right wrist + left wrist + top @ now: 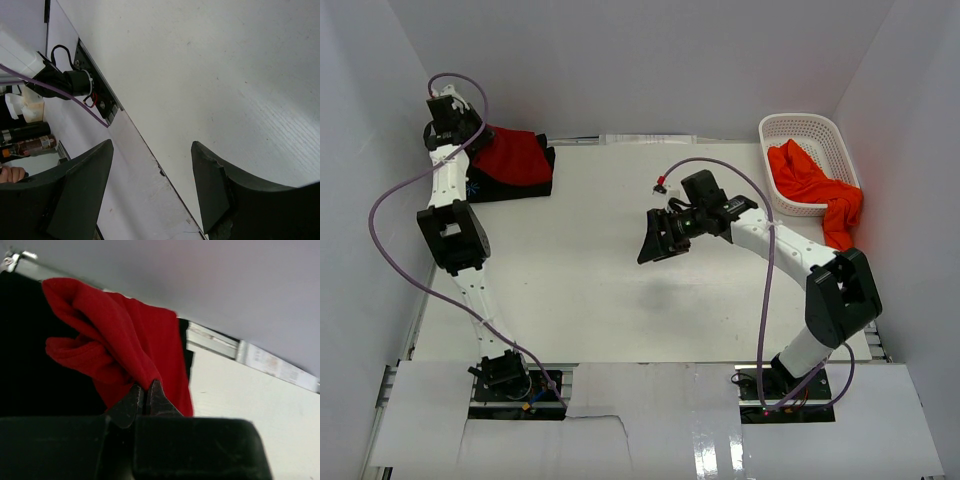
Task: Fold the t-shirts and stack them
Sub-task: Put the neatly folded tshirt into the corner of the board with the left arm
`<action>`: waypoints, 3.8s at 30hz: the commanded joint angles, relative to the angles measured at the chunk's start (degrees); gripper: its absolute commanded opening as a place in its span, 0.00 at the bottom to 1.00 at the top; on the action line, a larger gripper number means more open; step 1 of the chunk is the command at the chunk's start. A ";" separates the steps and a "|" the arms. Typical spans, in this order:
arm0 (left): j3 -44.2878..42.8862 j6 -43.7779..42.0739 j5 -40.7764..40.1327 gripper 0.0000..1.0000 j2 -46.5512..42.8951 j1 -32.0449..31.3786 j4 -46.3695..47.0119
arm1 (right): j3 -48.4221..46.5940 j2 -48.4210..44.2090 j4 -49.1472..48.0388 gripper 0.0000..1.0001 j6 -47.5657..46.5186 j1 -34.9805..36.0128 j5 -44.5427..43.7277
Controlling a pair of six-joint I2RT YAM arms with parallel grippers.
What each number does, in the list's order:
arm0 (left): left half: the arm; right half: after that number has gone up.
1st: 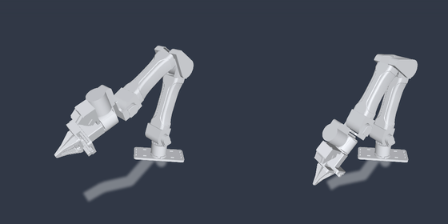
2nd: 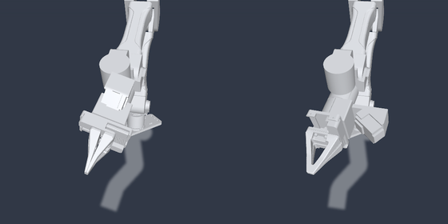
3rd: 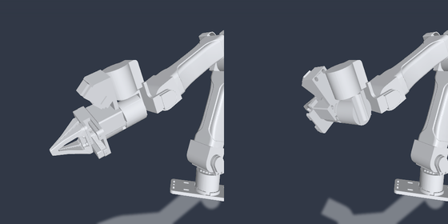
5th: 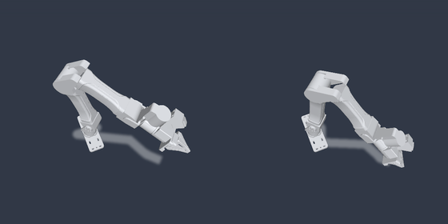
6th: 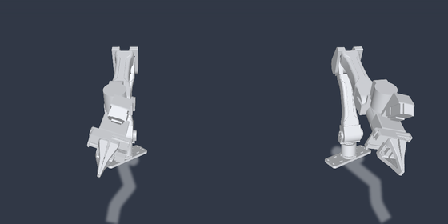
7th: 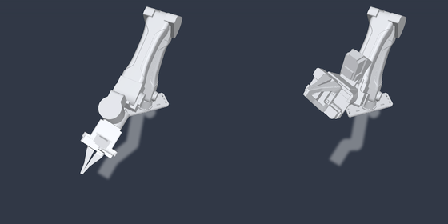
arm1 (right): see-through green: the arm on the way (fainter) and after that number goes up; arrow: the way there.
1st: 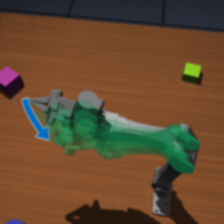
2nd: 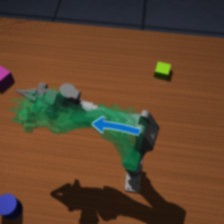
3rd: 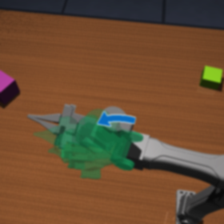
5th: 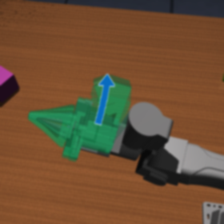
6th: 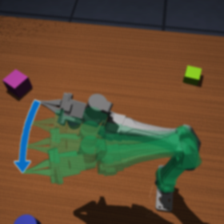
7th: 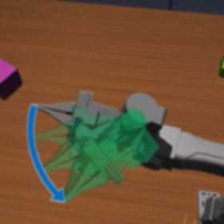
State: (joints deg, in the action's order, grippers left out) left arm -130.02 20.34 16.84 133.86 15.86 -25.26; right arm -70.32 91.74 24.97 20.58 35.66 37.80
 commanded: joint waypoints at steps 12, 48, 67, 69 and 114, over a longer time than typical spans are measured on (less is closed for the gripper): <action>3.27 0.40 -15.87 0.00 0.79 4.70 -0.23 | -2.71 4.23 -0.01 0.70 0.08 0.81 2.45; 21.29 -5.57 -29.93 0.91 -17.78 -6.45 12.33 | -0.34 3.01 0.16 0.68 -0.27 4.33 2.80; 31.32 -8.91 -49.97 0.00 -8.62 -6.45 28.77 | -3.77 3.53 5.08 0.66 -1.06 5.21 2.63; 30.53 -9.96 -50.68 0.00 -6.78 -6.37 28.95 | -4.03 3.88 5.61 0.66 -1.24 5.30 2.63; 36.59 -10.14 -43.57 0.00 -6.94 -0.30 39.41 | -8.25 6.52 10.89 0.66 -2.21 8.55 2.80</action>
State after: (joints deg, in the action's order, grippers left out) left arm -94.13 9.30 -28.08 132.35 15.27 13.74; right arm -78.19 99.18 36.29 18.92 43.68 39.64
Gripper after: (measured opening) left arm 0.011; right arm 0.658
